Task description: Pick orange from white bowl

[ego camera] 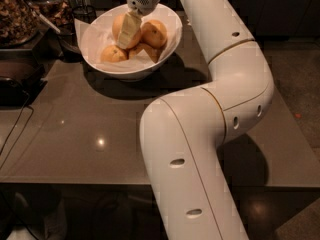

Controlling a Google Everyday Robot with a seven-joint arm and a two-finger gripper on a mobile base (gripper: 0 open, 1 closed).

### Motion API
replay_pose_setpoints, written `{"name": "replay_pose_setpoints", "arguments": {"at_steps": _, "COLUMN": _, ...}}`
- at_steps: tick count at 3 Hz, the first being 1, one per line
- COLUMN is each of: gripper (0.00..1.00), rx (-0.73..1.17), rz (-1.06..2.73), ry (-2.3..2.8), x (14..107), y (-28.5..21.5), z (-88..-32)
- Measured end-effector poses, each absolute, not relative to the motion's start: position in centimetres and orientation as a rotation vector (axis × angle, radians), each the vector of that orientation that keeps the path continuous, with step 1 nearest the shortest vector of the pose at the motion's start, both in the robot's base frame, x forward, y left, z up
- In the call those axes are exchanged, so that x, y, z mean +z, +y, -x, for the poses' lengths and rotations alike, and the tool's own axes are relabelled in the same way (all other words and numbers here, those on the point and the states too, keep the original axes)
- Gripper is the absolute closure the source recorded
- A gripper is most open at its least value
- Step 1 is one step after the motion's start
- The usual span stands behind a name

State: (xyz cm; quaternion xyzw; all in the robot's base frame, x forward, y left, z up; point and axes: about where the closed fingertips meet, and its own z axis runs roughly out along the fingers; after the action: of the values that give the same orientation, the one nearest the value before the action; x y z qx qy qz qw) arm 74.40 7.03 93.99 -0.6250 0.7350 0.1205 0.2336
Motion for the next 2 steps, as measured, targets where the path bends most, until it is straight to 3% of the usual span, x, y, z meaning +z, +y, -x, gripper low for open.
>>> {"name": "replay_pose_setpoints", "arguments": {"at_steps": 2, "gripper": 0.71, "rx": 0.294, "rz": 1.742, "ry": 1.992, "x": 94.15, "y": 7.32, "z": -74.73}}
